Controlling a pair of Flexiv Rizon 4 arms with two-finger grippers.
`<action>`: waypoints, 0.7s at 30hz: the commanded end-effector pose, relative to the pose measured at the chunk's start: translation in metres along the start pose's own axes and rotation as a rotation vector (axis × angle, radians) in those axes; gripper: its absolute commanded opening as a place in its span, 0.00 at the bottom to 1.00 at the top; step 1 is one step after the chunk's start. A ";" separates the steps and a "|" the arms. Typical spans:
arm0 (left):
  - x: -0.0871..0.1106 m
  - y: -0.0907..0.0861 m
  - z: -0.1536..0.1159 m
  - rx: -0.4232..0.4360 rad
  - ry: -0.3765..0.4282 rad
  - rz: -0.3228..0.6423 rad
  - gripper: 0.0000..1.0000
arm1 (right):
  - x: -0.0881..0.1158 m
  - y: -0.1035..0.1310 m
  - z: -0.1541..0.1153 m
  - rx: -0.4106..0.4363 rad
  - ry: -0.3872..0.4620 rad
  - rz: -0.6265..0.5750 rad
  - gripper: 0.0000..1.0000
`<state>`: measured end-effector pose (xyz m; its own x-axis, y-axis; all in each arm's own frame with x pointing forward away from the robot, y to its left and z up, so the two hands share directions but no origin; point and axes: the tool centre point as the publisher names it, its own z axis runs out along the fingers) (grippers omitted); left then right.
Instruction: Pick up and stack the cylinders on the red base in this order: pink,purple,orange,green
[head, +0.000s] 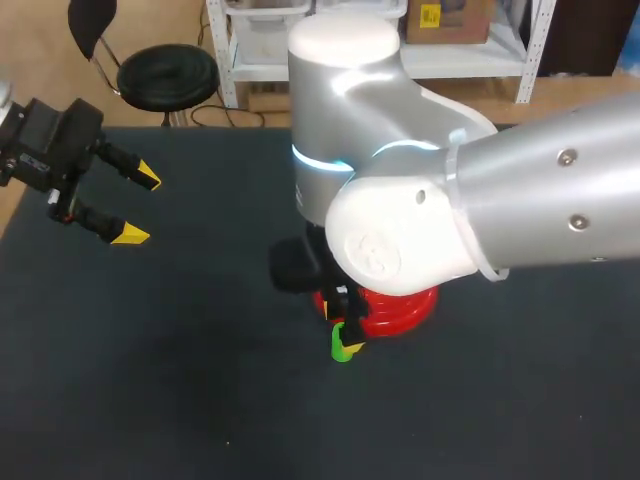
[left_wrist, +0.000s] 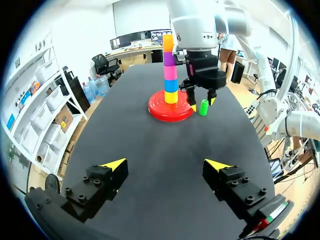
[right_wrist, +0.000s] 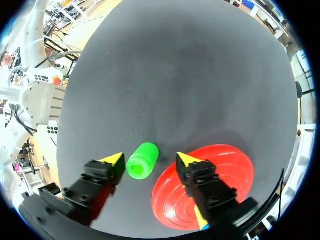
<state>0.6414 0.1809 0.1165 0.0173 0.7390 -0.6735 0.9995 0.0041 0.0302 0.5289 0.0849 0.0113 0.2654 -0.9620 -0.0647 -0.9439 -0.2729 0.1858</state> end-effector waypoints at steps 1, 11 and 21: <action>0.000 -0.001 0.000 -0.001 -0.001 0.001 1.00 | -0.001 0.001 0.000 0.001 0.002 -0.002 0.00; 0.000 -0.001 0.000 -0.001 -0.001 0.001 1.00 | -0.002 0.001 0.001 -0.004 0.002 0.003 0.00; 0.000 -0.001 0.000 -0.001 -0.001 0.001 1.00 | -0.005 -0.001 -0.020 0.036 0.020 0.000 0.00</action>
<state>0.6414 0.1809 0.1165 0.0173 0.7390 -0.6735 0.9995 0.0041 0.0302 0.5357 0.0897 0.0221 0.2668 -0.9625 -0.0489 -0.9489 -0.2712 0.1611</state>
